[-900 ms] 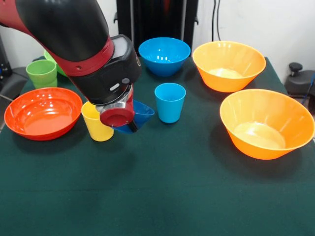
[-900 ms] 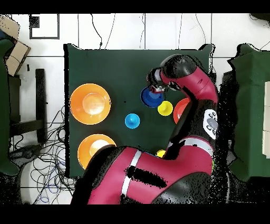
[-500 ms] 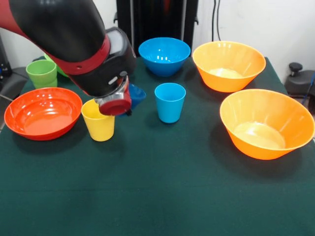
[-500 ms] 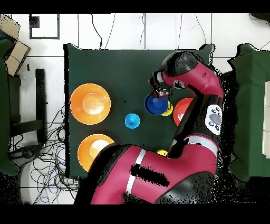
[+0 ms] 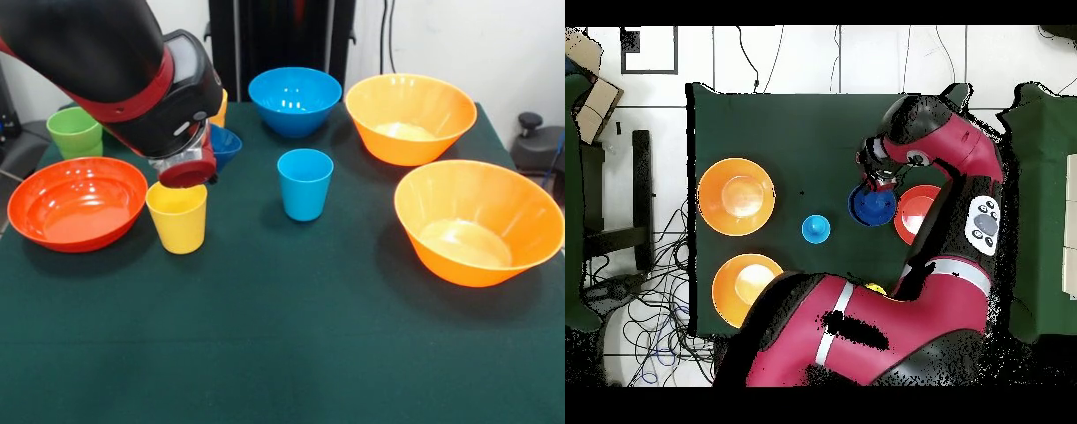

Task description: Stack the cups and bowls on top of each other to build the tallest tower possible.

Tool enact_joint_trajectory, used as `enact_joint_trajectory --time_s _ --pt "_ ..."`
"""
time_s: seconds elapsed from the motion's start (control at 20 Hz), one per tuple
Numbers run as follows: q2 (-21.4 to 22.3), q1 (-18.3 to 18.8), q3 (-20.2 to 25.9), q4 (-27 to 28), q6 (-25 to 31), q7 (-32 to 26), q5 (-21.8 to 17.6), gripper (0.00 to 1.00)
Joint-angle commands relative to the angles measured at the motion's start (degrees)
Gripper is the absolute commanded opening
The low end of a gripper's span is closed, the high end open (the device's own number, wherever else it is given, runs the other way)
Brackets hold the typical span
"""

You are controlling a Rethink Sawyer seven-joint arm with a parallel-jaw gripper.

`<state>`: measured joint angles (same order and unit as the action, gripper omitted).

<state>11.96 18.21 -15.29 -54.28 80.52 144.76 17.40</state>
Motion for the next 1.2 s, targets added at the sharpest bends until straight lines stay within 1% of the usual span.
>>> enact_joint_trajectory --time_s 0.05,0.25,0.35,0.5,0.6,0.65,0.7,0.8,0.9,0.95,1.1,1.2 --pt "0.5 0.8 7.4 2.3 3.9 -11.0 -4.9 0.00" --pt "0.7 0.7 7.5 2.9 4.9 -10.3 -5.1 0.00" --pt "0.0 1.3 7.6 2.4 3.7 -10.3 -5.1 0.00" --pt "1.1 1.0 7.9 0.6 3.7 -9.4 -4.4 0.00" --pt "-0.8 1.1 8.3 3.1 4.6 -8.3 -4.2 0.00" --pt "0.2 0.5 8.3 1.1 3.7 -7.8 -3.8 0.00" --pt "0.6 0.2 8.4 0.4 3.5 -7.5 -3.6 0.00" --pt "1.2 -0.6 8.6 0.4 4.2 -6.1 -3.0 0.00" --pt "2.9 0.3 8.2 -3.7 2.1 -7.3 -3.0 0.00" --pt "2.2 0.5 8.3 -2.8 2.3 -7.2 -3.1 0.00" --pt "2.0 0.5 8.3 -2.4 2.5 -6.6 -3.1 0.00" --pt "2.6 0.1 8.3 -2.6 2.8 -5.9 -2.8 0.00"
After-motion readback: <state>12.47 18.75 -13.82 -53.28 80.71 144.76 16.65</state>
